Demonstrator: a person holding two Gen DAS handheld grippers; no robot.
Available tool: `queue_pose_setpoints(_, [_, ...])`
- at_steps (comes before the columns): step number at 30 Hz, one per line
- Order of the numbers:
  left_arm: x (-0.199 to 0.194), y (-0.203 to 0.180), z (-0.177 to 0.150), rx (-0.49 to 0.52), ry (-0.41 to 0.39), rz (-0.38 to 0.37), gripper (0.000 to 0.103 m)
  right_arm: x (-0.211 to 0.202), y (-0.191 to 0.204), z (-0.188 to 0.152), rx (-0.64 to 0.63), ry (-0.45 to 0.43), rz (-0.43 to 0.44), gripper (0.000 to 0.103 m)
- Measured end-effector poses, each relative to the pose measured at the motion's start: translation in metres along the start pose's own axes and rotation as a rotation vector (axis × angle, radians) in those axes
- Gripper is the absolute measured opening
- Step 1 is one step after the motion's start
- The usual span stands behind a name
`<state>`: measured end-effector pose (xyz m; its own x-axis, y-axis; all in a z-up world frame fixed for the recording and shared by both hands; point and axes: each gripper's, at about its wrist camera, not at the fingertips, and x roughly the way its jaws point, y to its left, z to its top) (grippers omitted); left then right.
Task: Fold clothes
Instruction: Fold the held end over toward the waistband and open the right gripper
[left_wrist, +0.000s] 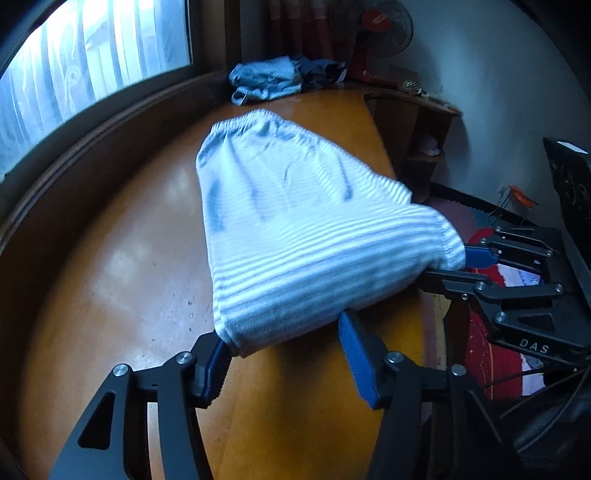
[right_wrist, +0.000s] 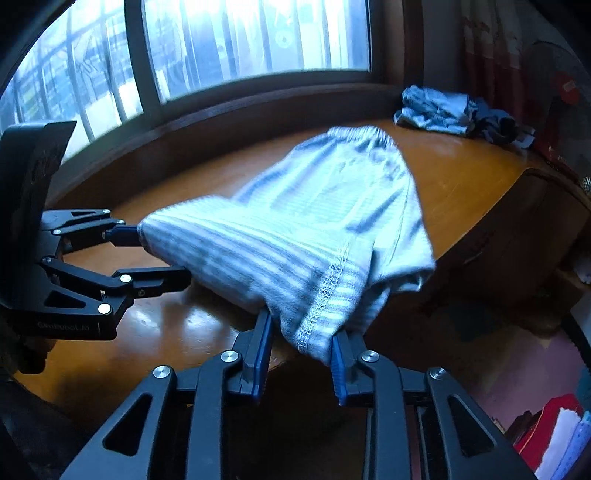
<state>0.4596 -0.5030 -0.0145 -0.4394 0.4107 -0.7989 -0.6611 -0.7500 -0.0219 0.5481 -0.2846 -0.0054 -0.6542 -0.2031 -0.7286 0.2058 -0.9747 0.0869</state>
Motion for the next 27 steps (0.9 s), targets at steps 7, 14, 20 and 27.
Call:
queue_pose_setpoints(7, [-0.023, -0.007, 0.024, 0.004, -0.076, -0.012, 0.053, -0.034, -0.001, 0.014, -0.033, -0.072, 0.024, 0.025])
queue_pose_setpoints(14, [-0.019, -0.002, 0.037, -0.032, -0.077, 0.005, 0.053, -0.029, -0.017, 0.035, -0.033, -0.081, 0.077, 0.024])
queue_pose_setpoints(20, [-0.004, 0.006, 0.058, -0.085, -0.066, 0.019, 0.053, -0.017, -0.032, 0.053, -0.024, -0.072, 0.123, 0.024])
queue_pose_setpoints(27, [0.017, 0.021, 0.083, -0.120, -0.053, 0.029, 0.053, 0.005, -0.050, 0.076, 0.021, -0.056, 0.159, 0.024])
